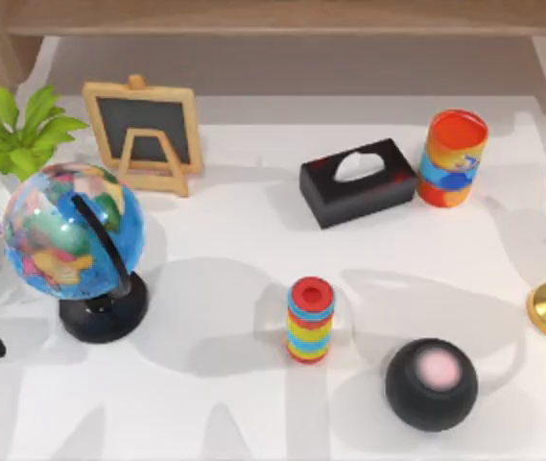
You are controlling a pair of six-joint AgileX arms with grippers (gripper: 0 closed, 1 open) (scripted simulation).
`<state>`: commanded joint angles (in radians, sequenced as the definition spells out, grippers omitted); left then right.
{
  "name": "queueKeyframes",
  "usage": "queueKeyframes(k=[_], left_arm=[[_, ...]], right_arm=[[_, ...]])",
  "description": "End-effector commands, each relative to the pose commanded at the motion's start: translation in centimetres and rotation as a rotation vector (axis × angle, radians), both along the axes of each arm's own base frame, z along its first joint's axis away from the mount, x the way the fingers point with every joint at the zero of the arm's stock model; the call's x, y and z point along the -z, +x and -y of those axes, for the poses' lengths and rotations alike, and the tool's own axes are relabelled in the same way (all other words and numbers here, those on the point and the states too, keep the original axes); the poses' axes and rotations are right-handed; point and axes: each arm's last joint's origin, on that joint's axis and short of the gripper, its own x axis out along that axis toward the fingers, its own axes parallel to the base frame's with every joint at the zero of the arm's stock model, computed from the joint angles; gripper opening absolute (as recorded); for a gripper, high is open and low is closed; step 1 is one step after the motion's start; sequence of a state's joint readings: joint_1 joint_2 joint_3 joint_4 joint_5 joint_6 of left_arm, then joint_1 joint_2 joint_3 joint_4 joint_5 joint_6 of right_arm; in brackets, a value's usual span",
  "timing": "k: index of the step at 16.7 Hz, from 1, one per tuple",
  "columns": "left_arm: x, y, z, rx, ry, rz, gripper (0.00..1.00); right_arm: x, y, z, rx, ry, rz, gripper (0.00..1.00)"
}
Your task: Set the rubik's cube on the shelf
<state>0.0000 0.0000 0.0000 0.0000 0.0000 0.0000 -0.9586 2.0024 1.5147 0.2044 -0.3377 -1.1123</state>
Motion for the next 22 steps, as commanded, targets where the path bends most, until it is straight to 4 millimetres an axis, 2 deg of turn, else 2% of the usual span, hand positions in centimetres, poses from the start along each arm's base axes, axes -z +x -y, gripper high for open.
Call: queueKeyframes(k=[3, 7, 10, 12, 14, 16, 22], left_arm=[[0.0, 0.0, 0.0, 0.0, 0.0, 0.0, 1.0], [0.0, 0.0, 0.0, 0.0, 0.0, 0.0, 1.0], [0.0, 0.0, 0.0, 0.0, 0.0, 0.0, 1.0], [0.0, 0.0, 0.0, 0.0, 0.0, 0.0, 1.0], [0.0, 0.0, 0.0, 0.0, 0.0, 0.0, 1.0], [0.0, 0.0, 0.0, 0.0, 0.0, 0.0, 1.0], [0.0, 0.0, 0.0, 0.0, 0.0, 0.0, 1.0]], right_arm=[[1.6, 3.7, -2.6, 0.029, 0.416, -0.124, 1.0], [1.9, 10.1, -9.8, 0.151, 0.857, -0.311, 1.0], [1.1, 14.0, -15.9, 0.285, 1.016, -0.427, 1.0], [1.3, 15.7, -19.1, 0.387, 1.066, -0.49, 1.0], [1.9, 16.6, -20.7, 0.489, 1.089, -0.534, 1.0], [2.1, 17.0, -21.3, 0.559, 1.093, -0.546, 1.0], [2.2, 17.1, -21.3, 0.582, 1.093, -0.547, 1.0]])
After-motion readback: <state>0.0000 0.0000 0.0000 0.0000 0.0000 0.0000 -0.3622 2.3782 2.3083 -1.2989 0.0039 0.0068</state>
